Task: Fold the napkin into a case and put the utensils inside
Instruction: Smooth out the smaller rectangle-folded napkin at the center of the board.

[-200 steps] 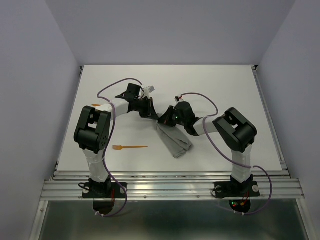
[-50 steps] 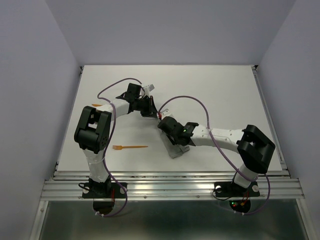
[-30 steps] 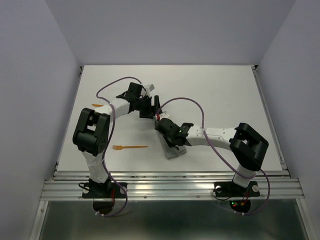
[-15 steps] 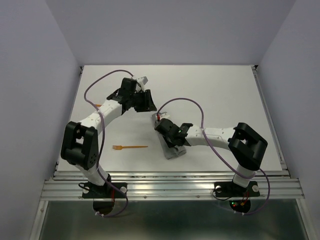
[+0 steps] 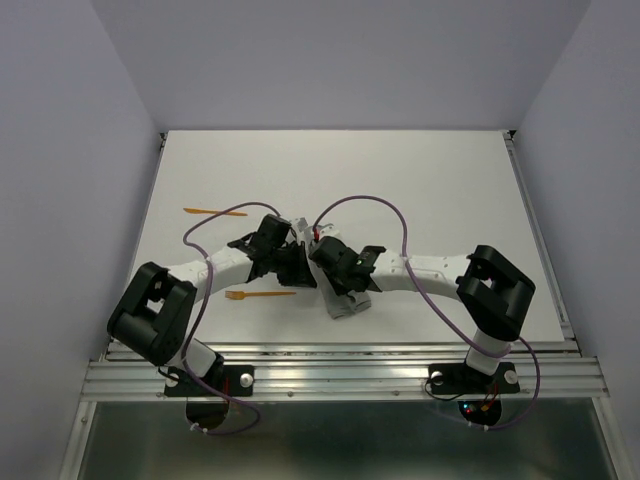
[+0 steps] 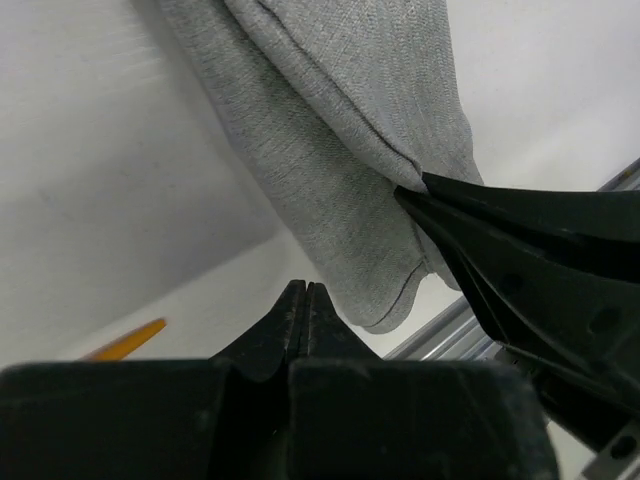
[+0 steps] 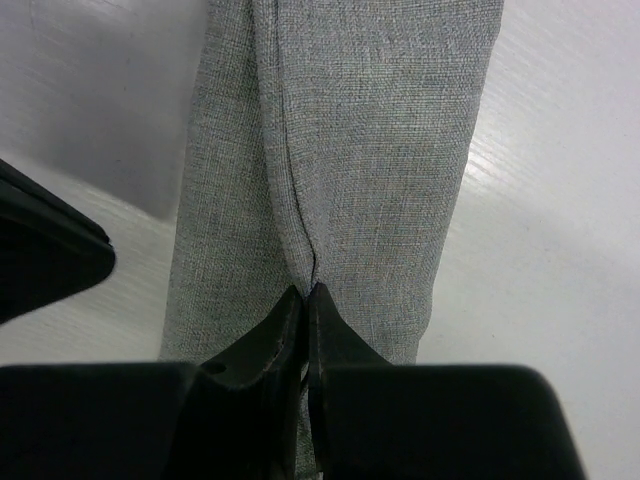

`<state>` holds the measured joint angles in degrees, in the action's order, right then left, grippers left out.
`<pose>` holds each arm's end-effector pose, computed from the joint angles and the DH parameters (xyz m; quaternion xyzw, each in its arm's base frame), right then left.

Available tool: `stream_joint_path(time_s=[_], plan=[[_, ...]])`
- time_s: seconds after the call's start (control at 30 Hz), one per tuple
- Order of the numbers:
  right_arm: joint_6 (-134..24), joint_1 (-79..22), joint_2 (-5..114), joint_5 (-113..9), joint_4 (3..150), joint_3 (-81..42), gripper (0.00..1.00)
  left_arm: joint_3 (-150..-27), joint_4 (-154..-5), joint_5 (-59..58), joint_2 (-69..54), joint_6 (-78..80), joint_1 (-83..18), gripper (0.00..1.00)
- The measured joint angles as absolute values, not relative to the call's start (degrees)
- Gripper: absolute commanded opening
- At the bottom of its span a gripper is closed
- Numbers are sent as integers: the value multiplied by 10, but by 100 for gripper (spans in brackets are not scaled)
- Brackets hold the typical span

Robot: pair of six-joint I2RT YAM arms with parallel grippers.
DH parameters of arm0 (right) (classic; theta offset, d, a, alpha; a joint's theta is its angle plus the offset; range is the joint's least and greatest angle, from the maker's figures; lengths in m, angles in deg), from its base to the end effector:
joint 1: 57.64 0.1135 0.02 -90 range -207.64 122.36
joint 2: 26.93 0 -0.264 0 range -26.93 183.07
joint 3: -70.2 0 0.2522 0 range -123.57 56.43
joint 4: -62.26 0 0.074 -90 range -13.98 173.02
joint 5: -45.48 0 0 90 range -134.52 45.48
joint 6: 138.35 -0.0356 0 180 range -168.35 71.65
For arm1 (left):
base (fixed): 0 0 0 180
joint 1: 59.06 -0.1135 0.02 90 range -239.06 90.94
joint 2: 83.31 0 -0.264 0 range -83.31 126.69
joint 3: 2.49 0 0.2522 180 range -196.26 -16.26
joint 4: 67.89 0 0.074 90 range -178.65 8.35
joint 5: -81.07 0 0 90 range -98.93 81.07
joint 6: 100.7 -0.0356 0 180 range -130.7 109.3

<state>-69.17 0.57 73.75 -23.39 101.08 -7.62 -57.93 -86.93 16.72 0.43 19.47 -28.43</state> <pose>0.1964 0.2926 0.1806 -0.2630 0.9173 0.0159 0.2986 0.2375 -0.1585 0.1783 0.0844 0.9079 -0.3578 0.2013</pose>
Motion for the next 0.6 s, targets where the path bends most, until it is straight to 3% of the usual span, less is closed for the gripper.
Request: stream_joint_path(time_s=[0.6], plan=[[-697,6,739,-236,1011,-77,1,-548,-708,190,52,258,-297,0]])
